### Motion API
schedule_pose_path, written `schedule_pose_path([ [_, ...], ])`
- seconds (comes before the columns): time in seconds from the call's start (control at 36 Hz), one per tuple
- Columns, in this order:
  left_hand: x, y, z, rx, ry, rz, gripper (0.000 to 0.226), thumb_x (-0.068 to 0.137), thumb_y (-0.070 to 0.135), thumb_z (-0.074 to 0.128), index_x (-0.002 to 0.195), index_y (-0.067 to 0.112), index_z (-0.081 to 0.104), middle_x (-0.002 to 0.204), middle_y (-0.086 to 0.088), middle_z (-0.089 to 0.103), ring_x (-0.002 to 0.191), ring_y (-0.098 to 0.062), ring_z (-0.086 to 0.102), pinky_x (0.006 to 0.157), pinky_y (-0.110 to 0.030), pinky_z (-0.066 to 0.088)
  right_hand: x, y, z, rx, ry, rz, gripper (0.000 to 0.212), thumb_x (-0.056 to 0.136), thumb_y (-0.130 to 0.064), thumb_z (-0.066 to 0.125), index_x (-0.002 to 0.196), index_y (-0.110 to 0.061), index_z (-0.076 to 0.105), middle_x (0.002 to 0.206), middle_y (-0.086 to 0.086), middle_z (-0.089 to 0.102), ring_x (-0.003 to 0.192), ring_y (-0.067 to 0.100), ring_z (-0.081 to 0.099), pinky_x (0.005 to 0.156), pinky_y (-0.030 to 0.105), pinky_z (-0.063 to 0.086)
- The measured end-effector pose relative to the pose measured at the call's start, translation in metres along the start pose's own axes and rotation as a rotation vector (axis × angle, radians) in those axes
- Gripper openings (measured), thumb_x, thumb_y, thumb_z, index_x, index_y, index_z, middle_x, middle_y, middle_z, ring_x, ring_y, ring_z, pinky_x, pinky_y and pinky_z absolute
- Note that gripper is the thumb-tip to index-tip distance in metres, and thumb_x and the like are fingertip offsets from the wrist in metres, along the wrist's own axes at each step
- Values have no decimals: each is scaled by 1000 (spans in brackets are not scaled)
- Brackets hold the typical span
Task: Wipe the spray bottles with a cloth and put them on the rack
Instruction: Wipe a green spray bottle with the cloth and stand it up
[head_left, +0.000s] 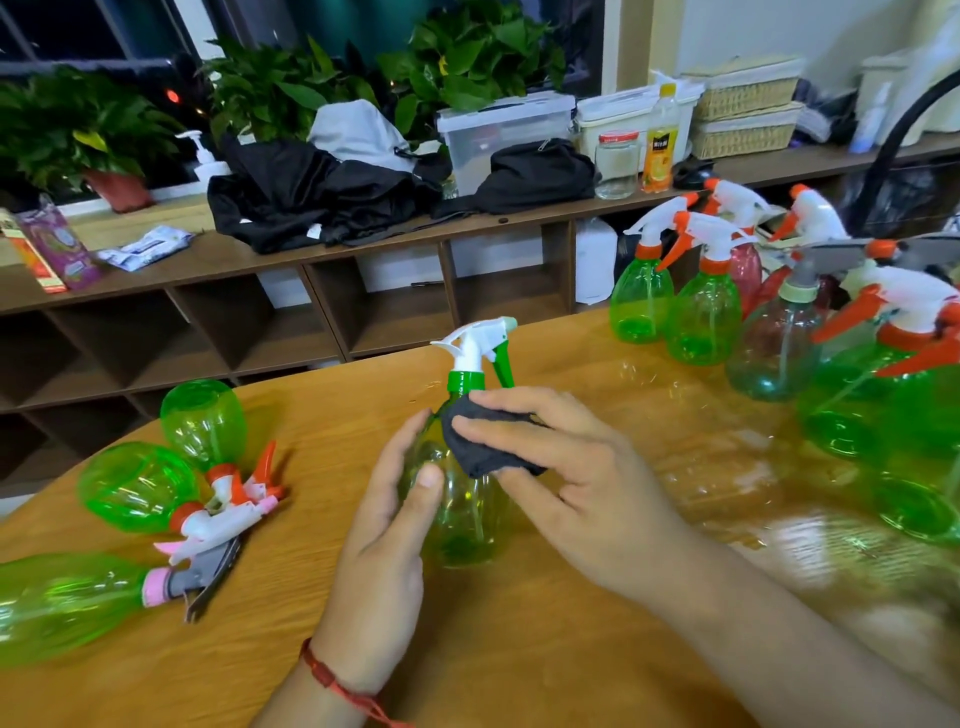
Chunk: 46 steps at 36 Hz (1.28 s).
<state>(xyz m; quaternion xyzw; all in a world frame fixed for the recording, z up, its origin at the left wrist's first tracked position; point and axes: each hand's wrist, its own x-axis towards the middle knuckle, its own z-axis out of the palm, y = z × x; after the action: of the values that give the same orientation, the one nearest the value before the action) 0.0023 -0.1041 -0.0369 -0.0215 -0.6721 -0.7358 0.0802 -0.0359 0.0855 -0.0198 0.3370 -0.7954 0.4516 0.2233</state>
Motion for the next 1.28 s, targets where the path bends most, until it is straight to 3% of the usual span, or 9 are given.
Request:
schedule_pose_path([
  [0.25, 14, 2, -15, -139, 107, -29, 51, 109, 36, 58, 156, 18, 51, 144, -18, 65, 135, -41, 61, 117, -61, 42, -13, 0, 10, -61, -157, -199, 42, 96, -1, 69, 132, -24, 75, 141, -8, 63, 118, 21, 59, 101, 34, 51],
  [0.42, 10, 5, -7, -44, 9, 18, 58, 99, 50, 65, 153, 33, 54, 147, -2, 66, 139, -27, 60, 117, -58, 43, -8, 1, 7, 4, 9, -48, 51, 88, 2, 74, 132, -23, 70, 135, -14, 68, 117, 12, 62, 98, 27, 49],
  [0.56, 3, -1, 0, 162, -79, 84, 41, 101, 38, 60, 141, 47, 55, 131, 44, 62, 127, 20, 53, 95, -3, 45, -2, 7, 3, 34, 103, 99, 49, 92, 5, 68, 132, -23, 70, 135, -18, 65, 128, 14, 60, 104, 39, 51],
  [0.61, 0, 0, 2, 204, -103, 78, 44, 99, 33, 57, 140, 48, 51, 124, 51, 59, 121, 27, 51, 88, 2, 42, -1, 8, 1, 30, 100, 83, 48, 93, 8, 67, 132, -20, 70, 137, -12, 64, 130, 17, 59, 105, 44, 52],
  [0.72, 2, 2, -1, 177, -86, 116, 48, 104, 31, 61, 150, 38, 52, 140, 32, 63, 133, 10, 56, 98, -8, 49, 0, 3, 4, -20, 75, 19, 46, 95, 7, 63, 133, -19, 71, 140, -9, 60, 129, 20, 59, 102, 43, 52],
  [0.94, 9, 6, -10, -46, 103, 45, 42, 108, 42, 60, 149, 44, 57, 151, -4, 62, 141, -30, 58, 118, -65, 41, -10, -4, 14, -160, -66, -171, 42, 96, 1, 67, 130, -23, 75, 142, -9, 62, 111, 24, 60, 96, 34, 51],
  [1.11, 10, 8, -12, -51, 111, 56, 38, 112, 36, 47, 148, 43, 58, 149, -2, 64, 139, -30, 60, 117, -66, 42, -14, -2, 15, -129, -170, -215, 37, 99, -6, 60, 129, -23, 76, 142, -8, 62, 112, 23, 59, 99, 33, 49],
  [1.22, 9, 3, -8, 33, 54, 58, 39, 109, 53, 49, 147, 49, 56, 155, 0, 59, 148, -31, 50, 120, -66, 36, -11, -1, 12, -88, -39, -130, 45, 94, 3, 66, 131, -20, 74, 141, -7, 63, 123, 22, 60, 106, 34, 48],
  [1.28, 5, 2, -3, 146, 27, 104, 37, 111, 52, 43, 146, 51, 57, 153, 14, 58, 149, -14, 47, 123, -53, 36, -8, 2, 10, -26, 57, -37, 49, 91, 10, 69, 131, -18, 74, 140, -6, 64, 127, 20, 61, 107, 38, 50],
])
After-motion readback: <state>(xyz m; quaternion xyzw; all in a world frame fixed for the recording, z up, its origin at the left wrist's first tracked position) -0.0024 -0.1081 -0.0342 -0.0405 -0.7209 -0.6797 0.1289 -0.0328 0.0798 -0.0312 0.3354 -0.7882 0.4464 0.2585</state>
